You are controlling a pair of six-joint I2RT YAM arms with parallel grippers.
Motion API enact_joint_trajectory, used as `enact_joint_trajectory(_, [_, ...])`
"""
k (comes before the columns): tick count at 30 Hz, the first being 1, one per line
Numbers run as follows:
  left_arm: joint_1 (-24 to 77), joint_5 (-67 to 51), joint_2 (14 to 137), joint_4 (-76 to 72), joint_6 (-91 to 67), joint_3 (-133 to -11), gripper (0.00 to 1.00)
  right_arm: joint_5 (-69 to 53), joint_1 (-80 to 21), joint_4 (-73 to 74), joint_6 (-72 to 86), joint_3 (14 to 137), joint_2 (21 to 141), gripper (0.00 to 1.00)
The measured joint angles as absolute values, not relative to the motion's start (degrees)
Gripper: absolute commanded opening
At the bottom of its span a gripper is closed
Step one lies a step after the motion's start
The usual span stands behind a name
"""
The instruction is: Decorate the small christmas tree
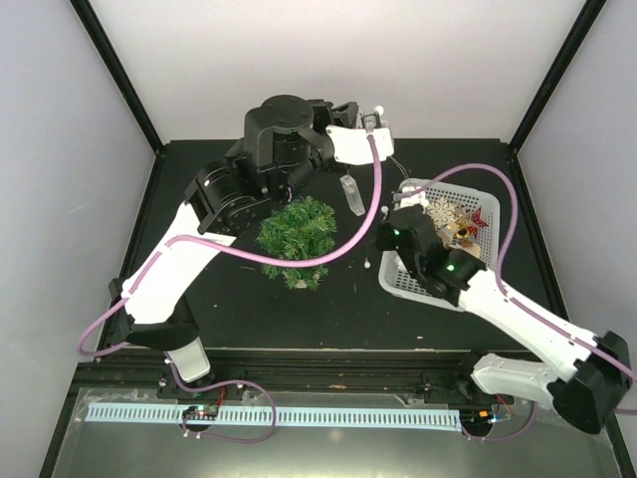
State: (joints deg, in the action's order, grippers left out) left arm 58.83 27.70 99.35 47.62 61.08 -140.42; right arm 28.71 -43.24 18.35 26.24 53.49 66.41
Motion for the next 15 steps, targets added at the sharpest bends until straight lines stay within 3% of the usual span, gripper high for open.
enact_joint_trajectory(8, [56.4, 31.6, 96.4, 43.7, 66.1, -138.8, 0.02, 27.1, -43.2, 19.7, 21.1, 52.1, 53.3, 0.01])
enact_joint_trajectory(15, [50.9, 30.9, 92.3, 46.4, 64.4, -135.4, 0.02, 23.6, -43.2, 23.4, 17.8, 55.4, 50.4, 0.01])
